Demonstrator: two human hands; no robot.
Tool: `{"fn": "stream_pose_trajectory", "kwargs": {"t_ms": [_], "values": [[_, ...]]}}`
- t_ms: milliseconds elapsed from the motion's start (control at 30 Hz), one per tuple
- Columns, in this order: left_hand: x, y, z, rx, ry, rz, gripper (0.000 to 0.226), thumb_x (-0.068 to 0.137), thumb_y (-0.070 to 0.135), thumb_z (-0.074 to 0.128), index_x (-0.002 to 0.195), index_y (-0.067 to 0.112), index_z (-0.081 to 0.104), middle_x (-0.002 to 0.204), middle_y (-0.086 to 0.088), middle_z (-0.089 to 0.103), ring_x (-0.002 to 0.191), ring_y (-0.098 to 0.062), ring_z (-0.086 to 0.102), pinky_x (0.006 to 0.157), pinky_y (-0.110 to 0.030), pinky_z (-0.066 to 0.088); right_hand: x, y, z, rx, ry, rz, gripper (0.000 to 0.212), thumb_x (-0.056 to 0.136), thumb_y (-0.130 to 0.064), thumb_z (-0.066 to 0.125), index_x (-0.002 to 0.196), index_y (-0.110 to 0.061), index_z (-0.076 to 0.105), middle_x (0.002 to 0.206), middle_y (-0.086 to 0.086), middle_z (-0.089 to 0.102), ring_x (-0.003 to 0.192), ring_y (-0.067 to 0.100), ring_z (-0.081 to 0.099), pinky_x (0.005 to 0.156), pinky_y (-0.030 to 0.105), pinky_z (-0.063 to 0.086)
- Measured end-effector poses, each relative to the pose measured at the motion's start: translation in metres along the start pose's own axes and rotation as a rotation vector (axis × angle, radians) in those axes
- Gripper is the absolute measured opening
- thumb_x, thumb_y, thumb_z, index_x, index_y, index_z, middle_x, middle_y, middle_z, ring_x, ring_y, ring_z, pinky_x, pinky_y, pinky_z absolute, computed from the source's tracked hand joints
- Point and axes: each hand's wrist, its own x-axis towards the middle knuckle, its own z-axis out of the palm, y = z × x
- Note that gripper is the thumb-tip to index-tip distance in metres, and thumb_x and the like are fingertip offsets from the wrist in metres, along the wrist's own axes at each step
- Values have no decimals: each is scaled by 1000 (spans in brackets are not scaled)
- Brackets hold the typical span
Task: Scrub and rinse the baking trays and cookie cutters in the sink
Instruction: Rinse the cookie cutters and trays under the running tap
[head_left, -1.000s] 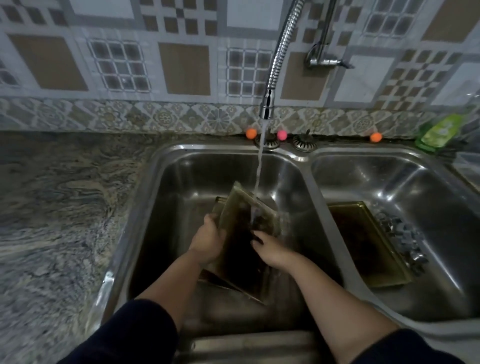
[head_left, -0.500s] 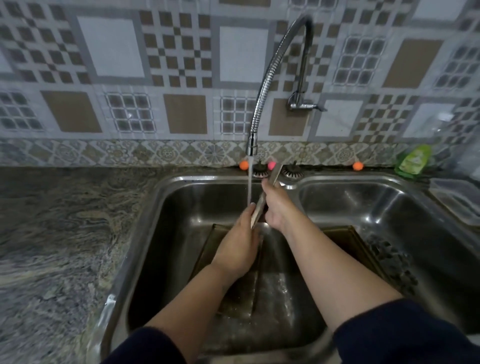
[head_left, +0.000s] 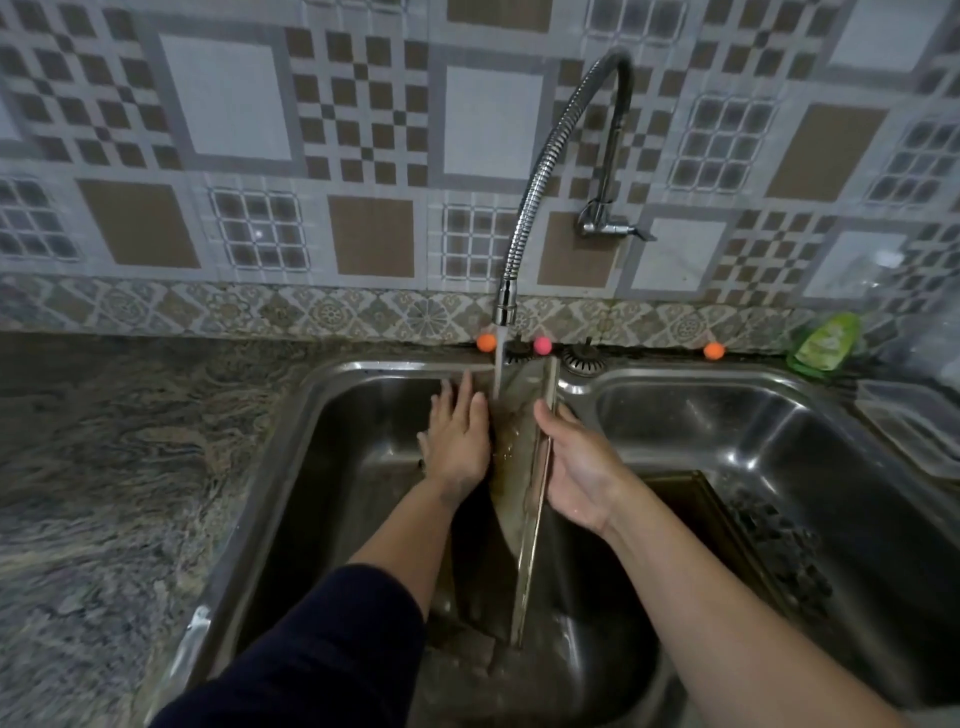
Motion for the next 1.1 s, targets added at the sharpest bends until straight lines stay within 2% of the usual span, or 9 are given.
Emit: {"fn": "stream_pose_trajectory", "kwargs": {"t_ms": [200, 367, 467, 533, 600, 733, 900, 1000, 1100], "values": [[-34, -25, 17, -67, -90, -111, 56, 102, 50, 12, 153, 33, 2, 162, 6, -7, 148, -14, -9, 120, -50, -3, 17, -9, 3, 52, 27, -65, 36, 103, -22, 37, 136, -11, 46, 130, 20, 59, 121, 34, 56, 101, 48, 44], [-50, -20, 3, -34, 13, -54, 53, 102, 47, 12, 152, 38, -2, 161, 10, -12, 147, -15, -15, 116, -53, -10, 26, 17, 24, -36, -7, 53, 34, 102, -25, 41, 134, -18, 49, 133, 10, 58, 123, 23, 54, 102, 38, 42], [-47, -21, -12, 4, 90, -31, 54, 102, 46, 15, 153, 36, 0, 161, 10, -12, 147, -14, -15, 116, -51, -10, 27, 30, 31, -74, -44, 108, 47, 101, -26, 44, 146, -21, 35, 143, 7, 49, 131, 22, 46, 109, 42, 37], [-45, -21, -19, 12, 118, 21, 52, 103, 44, 16, 153, 37, 3, 161, 11, -9, 147, -11, -13, 117, -49, -8, 25, 31, 33, -52, -66, 102, 49, 101, -24, 44, 148, -22, 32, 142, 7, 50, 129, 22, 48, 103, 41, 42], [-42, -23, -21, -2, 118, 56, 50, 103, 44, 16, 152, 40, 4, 161, 13, -7, 147, -8, -12, 119, -48, -7, 24, 25, 35, -41, -68, 56, 36, 102, -21, 40, 138, -21, 42, 128, 7, 59, 119, 20, 54, 92, 35, 48], [-43, -27, -6, 2, -23, 31, 52, 102, 51, 14, 151, 41, 1, 161, 12, -7, 148, -9, -11, 119, -51, -6, 36, 7, 27, 22, 59, -43, 37, 102, -21, 39, 138, -15, 45, 132, 17, 57, 123, 31, 54, 103, 46, 42], [-52, -23, 11, -19, -244, 166, 71, 93, 66, 28, 152, 40, -1, 161, 11, -4, 148, -10, -5, 122, -40, 5, 42, -21, 15, 64, 121, -116, 35, 102, -19, 40, 136, -14, 45, 126, 18, 60, 116, 32, 58, 99, 51, 44], [-52, -16, 8, 36, -176, 269, 69, 99, 46, 38, 154, 30, 1, 162, 7, 7, 148, -10, 10, 120, -34, 18, 44, -18, 17, -55, 51, -94, 42, 100, -31, 43, 136, -10, 47, 125, 18, 60, 108, 31, 60, 99, 49, 45], [-59, -14, 0, -175, -64, 270, 49, 102, 23, 38, 148, 25, 21, 134, 14, 48, 124, -3, 47, 102, -18, 41, 46, -3, 25, -265, -34, -50, 51, 100, -47, 32, 138, -17, 49, 138, 5, 52, 124, 23, 49, 105, 37, 36]]}}
